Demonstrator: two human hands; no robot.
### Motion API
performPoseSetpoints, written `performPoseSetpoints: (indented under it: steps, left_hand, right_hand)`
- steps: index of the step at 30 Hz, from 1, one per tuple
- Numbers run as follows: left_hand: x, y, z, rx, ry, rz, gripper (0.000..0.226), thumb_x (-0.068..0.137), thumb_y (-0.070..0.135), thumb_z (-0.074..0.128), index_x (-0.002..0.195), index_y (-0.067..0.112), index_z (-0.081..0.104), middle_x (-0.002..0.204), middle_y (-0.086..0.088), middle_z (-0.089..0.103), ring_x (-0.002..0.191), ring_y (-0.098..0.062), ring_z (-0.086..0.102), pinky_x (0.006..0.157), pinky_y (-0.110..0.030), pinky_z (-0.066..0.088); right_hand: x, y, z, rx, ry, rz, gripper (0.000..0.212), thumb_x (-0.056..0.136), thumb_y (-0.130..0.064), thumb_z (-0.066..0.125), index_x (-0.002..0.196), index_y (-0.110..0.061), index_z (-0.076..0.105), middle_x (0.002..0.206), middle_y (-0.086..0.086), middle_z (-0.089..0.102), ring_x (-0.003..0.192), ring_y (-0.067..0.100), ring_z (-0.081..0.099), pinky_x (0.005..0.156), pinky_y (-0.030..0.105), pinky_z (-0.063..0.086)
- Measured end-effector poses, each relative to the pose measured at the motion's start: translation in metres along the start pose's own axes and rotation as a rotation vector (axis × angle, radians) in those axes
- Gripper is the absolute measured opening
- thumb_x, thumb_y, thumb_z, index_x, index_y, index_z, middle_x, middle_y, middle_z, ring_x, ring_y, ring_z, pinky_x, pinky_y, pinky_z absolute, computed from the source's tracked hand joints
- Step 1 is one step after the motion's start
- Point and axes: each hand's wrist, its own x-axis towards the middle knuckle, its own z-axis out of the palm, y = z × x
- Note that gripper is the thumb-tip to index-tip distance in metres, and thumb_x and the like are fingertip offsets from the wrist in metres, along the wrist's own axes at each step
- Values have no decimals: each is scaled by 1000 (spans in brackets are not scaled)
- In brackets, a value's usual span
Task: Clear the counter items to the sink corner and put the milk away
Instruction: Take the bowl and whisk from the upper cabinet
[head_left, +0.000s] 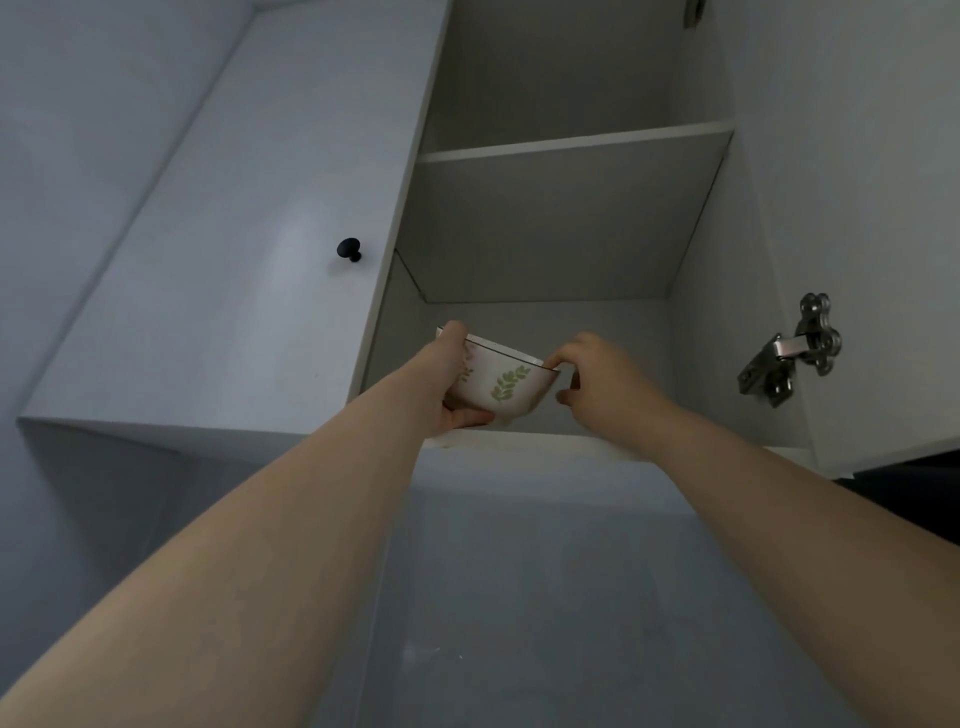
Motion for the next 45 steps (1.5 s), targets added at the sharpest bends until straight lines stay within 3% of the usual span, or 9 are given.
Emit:
performPoseSetpoints:
  steps: [3,6,11,16,27,33,37,41,45]
  left_hand:
    - [-2,-1,4,7,2,53,28,94,39,45,81,15,46,77,-6,54,66,-21,56,76,-40,52]
    - [-1,-4,6,37,3,103,27,93,40,46,101,15,50,83,-5,59,69,-21,60,58,-38,53]
    - [1,-9,5,13,7,125,35,93,42,47,117,16,45,87,-4,58,70,-21,60,57,-38,52]
    - [5,-8,1,-8,27,129,48,92,44,47,130,16,41,108,-8,59,73,-22,61,56,-37,53]
    - [15,-9,2,12,33,139,46,93,43,46,129,16,41,87,-4,57,70,-21,60,54,-37,52]
    - [18,-14,4,-2,58,135,58,91,46,48,138,16,33,118,-9,56,72,-22,60,54,-37,52]
    - [18,-14,5,-32,57,143,60,91,46,49,139,14,31,124,-11,54,74,-24,60,51,-36,51]
    - [15,-16,5,-46,109,188,63,89,47,52,137,14,29,125,-12,51,97,-33,61,57,-38,54]
    - [5,-17,6,-100,103,234,61,89,44,53,137,16,27,121,-10,49,98,-30,59,58,-35,53]
  right_hand:
    - [0,10,-3,-129,-13,105,43,79,-3,57,122,-9,55,124,12,47,115,30,48,94,35,43]
    - [-3,24,-12,-272,-145,362,37,86,-15,53,122,-4,54,128,16,49,119,33,47,92,34,45]
    - [-2,28,-16,-574,-795,518,41,97,-22,46,135,-5,46,143,12,42,131,27,42,104,35,34]
    - [5,37,-12,-620,-860,609,42,96,-22,47,135,-7,47,146,11,38,133,29,39,110,39,31]
    - [3,43,-11,-509,-624,731,41,94,-18,47,133,-7,47,141,11,42,129,30,42,104,40,36]
    - [-9,39,-16,-268,-136,557,33,90,-5,48,121,2,52,125,20,56,116,34,53,90,34,45]
    - [-13,38,-17,-134,-28,433,40,85,-2,52,125,0,47,120,22,56,109,37,54,88,38,48]
    - [-14,32,-20,-108,94,364,26,87,-3,51,112,-4,57,102,20,62,90,35,57,66,33,44]
    - [-17,19,-25,-43,259,311,23,88,-3,50,109,-7,59,99,17,65,88,36,59,71,40,49]
